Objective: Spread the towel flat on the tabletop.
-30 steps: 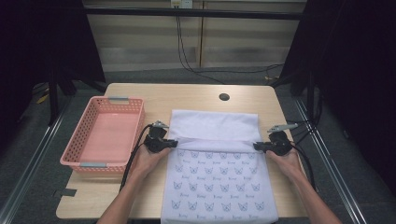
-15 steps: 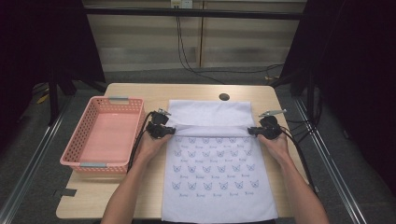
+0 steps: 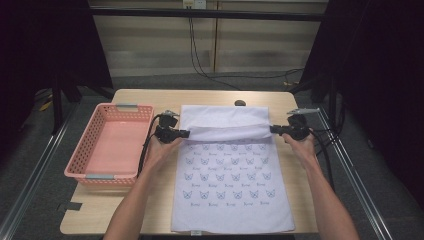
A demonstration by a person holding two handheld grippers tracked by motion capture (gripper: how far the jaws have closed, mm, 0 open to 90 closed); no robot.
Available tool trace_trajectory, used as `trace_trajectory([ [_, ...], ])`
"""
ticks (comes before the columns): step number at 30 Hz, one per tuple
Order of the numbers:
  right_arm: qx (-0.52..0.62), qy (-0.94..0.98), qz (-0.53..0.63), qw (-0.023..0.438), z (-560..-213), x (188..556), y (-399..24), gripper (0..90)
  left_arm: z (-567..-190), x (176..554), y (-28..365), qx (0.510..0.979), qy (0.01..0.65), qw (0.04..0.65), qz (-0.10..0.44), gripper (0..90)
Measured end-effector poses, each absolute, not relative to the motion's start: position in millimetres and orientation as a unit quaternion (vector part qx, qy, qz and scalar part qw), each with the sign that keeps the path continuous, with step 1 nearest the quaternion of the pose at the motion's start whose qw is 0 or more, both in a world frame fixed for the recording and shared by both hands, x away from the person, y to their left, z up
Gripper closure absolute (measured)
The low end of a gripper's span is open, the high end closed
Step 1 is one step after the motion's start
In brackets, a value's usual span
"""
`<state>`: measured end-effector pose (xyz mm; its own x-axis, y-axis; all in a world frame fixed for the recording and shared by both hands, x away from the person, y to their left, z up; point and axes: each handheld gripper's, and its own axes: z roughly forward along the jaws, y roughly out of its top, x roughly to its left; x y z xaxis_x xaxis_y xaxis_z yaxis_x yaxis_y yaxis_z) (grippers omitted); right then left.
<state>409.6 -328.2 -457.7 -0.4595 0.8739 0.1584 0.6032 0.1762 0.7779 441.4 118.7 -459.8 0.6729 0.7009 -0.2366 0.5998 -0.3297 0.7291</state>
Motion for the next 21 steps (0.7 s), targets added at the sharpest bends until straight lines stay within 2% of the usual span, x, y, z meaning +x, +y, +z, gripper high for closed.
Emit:
trace_trajectory([
  [6, 0.482, 0.725, 0.456, 0.186, -411, 399, -343, 85.5, -414, 426, 128, 0.799, 0.371, 0.469, 0.068, 86.5],
  [17, 0.445, 0.716, 0.504, 0.190, -374, 364, -344, 85.7, -370, 392, 147, 0.777, 0.335, 0.527, 0.082, 86.5],
  [21, 0.430, 0.712, 0.520, 0.197, -355, 348, -345, 85.7, -342, 377, 150, 0.772, 0.310, 0.547, 0.095, 86.5],
])
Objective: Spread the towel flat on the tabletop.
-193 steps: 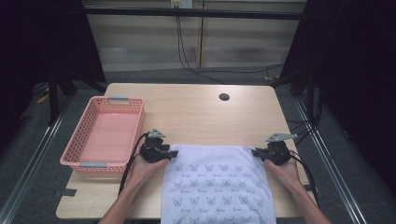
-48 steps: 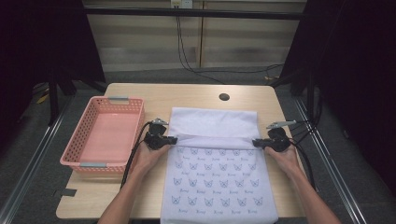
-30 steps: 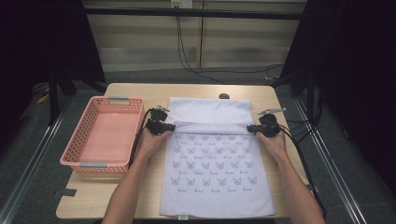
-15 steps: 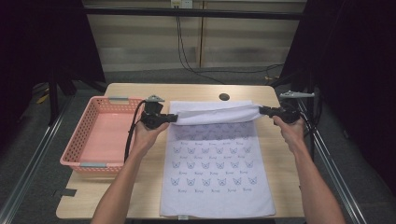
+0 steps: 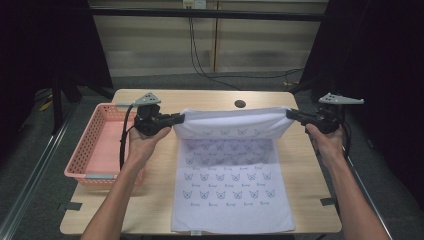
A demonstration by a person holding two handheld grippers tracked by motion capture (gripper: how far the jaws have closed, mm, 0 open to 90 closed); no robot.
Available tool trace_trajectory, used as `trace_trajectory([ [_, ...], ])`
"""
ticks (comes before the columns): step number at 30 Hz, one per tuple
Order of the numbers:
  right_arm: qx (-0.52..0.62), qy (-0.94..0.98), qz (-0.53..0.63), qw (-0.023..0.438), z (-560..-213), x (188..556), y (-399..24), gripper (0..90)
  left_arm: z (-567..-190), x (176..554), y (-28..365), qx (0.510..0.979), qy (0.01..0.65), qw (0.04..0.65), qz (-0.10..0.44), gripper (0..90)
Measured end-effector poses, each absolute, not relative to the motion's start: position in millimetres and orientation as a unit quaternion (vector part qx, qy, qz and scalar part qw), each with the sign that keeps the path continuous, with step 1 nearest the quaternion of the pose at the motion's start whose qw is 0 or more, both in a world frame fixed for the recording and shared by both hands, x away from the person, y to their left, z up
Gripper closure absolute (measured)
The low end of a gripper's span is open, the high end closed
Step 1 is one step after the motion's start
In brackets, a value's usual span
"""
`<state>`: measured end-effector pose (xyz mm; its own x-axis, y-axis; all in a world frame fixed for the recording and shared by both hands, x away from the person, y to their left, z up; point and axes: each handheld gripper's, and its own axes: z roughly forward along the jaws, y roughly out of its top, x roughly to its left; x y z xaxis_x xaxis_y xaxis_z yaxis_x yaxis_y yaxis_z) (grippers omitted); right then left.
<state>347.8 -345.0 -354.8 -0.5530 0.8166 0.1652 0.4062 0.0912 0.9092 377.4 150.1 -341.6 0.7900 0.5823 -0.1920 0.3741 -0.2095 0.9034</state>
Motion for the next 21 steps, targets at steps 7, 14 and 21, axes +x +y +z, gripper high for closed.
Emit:
trace_trajectory([
  [7, 0.395, 0.704, 0.554, 0.203, -327, 309, -345, 85.7, -323, 346, 159, 0.773, 0.293, 0.554, 0.100, 86.5],
  [14, 0.397, 0.737, 0.522, 0.165, -383, 269, -342, 85.6, -390, 309, 163, 0.804, 0.293, 0.514, 0.062, 85.9],
  [21, 0.409, 0.761, 0.491, 0.113, -439, 222, -340, 84.7, -447, 275, 166, 0.836, 0.292, 0.464, 0.017, 83.2],
])
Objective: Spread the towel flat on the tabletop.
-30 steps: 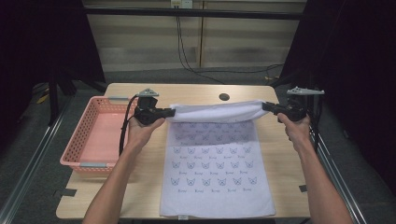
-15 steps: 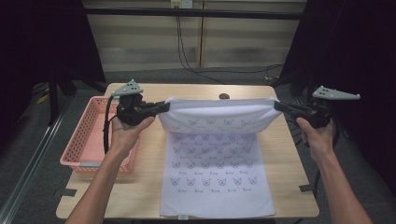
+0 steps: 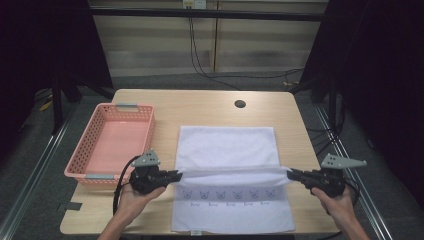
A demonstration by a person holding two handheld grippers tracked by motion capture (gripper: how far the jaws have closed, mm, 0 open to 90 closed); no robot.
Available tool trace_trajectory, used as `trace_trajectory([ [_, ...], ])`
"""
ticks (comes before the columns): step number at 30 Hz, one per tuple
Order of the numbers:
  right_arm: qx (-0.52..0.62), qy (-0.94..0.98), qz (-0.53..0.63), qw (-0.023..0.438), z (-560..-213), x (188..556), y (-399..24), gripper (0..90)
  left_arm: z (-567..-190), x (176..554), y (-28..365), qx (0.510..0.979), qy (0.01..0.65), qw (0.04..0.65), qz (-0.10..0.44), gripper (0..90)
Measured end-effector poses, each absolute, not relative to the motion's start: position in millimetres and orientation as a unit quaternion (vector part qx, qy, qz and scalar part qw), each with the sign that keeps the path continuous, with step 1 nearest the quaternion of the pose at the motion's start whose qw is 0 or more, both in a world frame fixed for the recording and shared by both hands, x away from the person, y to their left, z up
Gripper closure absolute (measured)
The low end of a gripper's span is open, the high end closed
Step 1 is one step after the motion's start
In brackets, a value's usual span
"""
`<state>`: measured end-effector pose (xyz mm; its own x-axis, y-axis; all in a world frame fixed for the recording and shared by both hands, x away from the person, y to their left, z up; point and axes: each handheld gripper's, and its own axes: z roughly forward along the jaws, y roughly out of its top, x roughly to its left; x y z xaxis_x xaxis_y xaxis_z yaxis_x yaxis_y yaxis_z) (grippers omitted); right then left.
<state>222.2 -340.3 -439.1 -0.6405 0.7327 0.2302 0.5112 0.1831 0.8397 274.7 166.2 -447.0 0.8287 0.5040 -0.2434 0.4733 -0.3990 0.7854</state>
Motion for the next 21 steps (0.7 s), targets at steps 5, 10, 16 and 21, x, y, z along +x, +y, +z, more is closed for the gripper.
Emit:
trace_trajectory([
  [5, 0.409, 0.788, 0.453, 0.078, -464, 195, -336, 82.7, -468, 259, 170, 0.856, 0.282, 0.434, -0.008, 81.7],
  [10, 0.408, 0.808, 0.421, 0.063, -476, 186, -337, 77.3, -481, 249, 172, 0.865, 0.282, 0.414, -0.035, 80.3],
  [16, 0.392, 0.828, 0.398, 0.049, -481, 179, -333, 71.8, -482, 252, 166, 0.872, 0.281, 0.401, -0.022, 66.8],
  [21, 0.396, 0.826, 0.398, 0.050, -482, 184, -332, 62.7, -476, 267, 159, 0.865, 0.278, 0.416, -0.002, 51.8],
])
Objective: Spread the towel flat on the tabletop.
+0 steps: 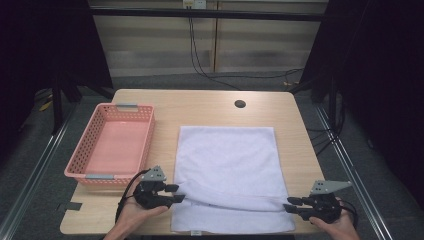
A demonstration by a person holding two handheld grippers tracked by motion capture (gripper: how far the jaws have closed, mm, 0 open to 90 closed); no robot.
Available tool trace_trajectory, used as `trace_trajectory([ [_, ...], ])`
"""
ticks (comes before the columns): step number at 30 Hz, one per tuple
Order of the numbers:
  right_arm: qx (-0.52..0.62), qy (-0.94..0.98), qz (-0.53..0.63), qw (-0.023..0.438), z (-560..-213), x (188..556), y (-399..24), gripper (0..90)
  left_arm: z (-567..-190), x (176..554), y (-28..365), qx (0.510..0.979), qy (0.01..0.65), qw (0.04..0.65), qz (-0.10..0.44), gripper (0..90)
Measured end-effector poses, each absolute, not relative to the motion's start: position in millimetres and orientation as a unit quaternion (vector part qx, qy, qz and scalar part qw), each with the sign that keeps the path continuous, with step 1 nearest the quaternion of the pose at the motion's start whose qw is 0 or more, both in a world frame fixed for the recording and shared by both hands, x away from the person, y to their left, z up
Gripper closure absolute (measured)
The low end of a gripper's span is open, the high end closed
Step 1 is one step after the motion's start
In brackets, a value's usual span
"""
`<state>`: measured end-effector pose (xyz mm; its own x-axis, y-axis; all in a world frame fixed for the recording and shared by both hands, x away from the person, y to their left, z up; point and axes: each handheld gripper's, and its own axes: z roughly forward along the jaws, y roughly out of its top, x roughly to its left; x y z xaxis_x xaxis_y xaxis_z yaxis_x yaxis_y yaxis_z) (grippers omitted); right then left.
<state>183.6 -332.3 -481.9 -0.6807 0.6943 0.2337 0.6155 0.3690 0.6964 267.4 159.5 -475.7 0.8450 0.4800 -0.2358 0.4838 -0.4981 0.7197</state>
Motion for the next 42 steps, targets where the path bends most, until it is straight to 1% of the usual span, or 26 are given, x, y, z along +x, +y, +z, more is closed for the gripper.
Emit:
trace_trajectory([
  [1, 0.399, 0.825, 0.396, 0.054, -481, 185, -332, 57.9, -475, 272, 157, 0.863, 0.282, 0.418, 0.003, 49.3],
  [2, 0.402, 0.823, 0.397, 0.057, -480, 187, -331, 55.9, -475, 276, 154, 0.862, 0.284, 0.420, 0.002, 47.8],
  [5, 0.402, 0.817, 0.408, 0.068, -476, 192, -329, 50.9, -475, 286, 148, 0.857, 0.293, 0.425, 0.014, 47.0],
  [8, 0.393, 0.819, 0.412, 0.068, -475, 200, -323, 50.9, -479, 296, 146, 0.859, 0.296, 0.418, 0.014, 45.0],
  [10, 0.384, 0.827, 0.405, 0.064, -477, 206, -315, 51.2, -478, 300, 148, 0.845, 0.304, 0.439, 0.001, 44.5],
  [12, 0.373, 0.834, 0.404, 0.056, -478, 211, -307, 54.0, -474, 301, 151, 0.833, 0.308, 0.460, 0.002, 44.2],
  [13, 0.370, 0.835, 0.404, 0.054, -478, 213, -304, 54.4, -473, 302, 150, 0.832, 0.309, 0.461, 0.004, 44.3],
  [16, 0.364, 0.839, 0.402, 0.042, -481, 220, -298, 57.7, -481, 304, 143, 0.849, 0.304, 0.432, 0.001, 45.0],
  [19, 0.363, 0.845, 0.392, 0.030, -487, 223, -294, 58.3, -491, 304, 135, 0.871, 0.293, 0.395, -0.016, 44.3],
  [20, 0.364, 0.847, 0.386, 0.026, -488, 223, -293, 58.8, -493, 302, 134, 0.874, 0.288, 0.391, -0.023, 46.5],
  [22, 0.359, 0.853, 0.379, 0.015, -490, 220, -292, 68.1, -493, 298, 133, 0.881, 0.265, 0.391, -0.036, 66.1],
  [23, 0.353, 0.854, 0.381, 0.008, -491, 218, -291, 74.1, -492, 296, 133, 0.880, 0.263, 0.394, -0.037, 77.4],
  [24, 0.351, 0.856, 0.380, 0.008, -490, 217, -291, 77.5, -491, 294, 134, 0.879, 0.259, 0.398, -0.044, 81.1],
  [26, 0.349, 0.854, 0.386, 0.008, -487, 213, -293, 81.7, -486, 287, 138, 0.877, 0.249, 0.408, -0.048, 82.4],
  [28, 0.350, 0.848, 0.398, 0.013, -482, 206, -296, 84.2, -481, 279, 143, 0.872, 0.240, 0.424, -0.056, 82.4],
  [29, 0.350, 0.847, 0.401, 0.012, -481, 203, -297, 84.1, -477, 272, 146, 0.870, 0.237, 0.429, -0.052, 82.4],
  [31, 0.348, 0.845, 0.406, 0.015, -478, 194, -299, 80.8, -473, 261, 151, 0.869, 0.221, 0.440, -0.055, 81.6],
  [33, 0.344, 0.847, 0.404, 0.012, -476, 184, -301, 79.5, -471, 250, 155, 0.873, 0.218, 0.433, -0.060, 81.4],
  [34, 0.346, 0.847, 0.403, 0.009, -476, 179, -302, 77.7, -473, 243, 157, 0.876, 0.210, 0.429, -0.070, 80.9],
  [37, 0.340, 0.850, 0.403, 0.004, -476, 168, -303, 70.9, -475, 234, 163, 0.879, 0.206, 0.422, -0.076, 77.5],
  [38, 0.341, 0.849, 0.404, 0.001, -475, 167, -303, 70.1, -473, 231, 166, 0.878, 0.204, 0.426, -0.075, 77.0],
  [40, 0.334, 0.847, 0.413, -0.006, -472, 166, -304, 65.6, -468, 231, 172, 0.868, 0.209, 0.443, -0.083, 71.7],
  [41, 0.336, 0.843, 0.419, -0.004, -469, 166, -304, 64.7, -464, 230, 176, 0.862, 0.202, 0.457, -0.088, 69.6],
  [42, 0.339, 0.839, 0.426, -0.002, -466, 167, -305, 63.2, -461, 231, 177, 0.857, 0.199, 0.468, -0.088, 69.4],
])
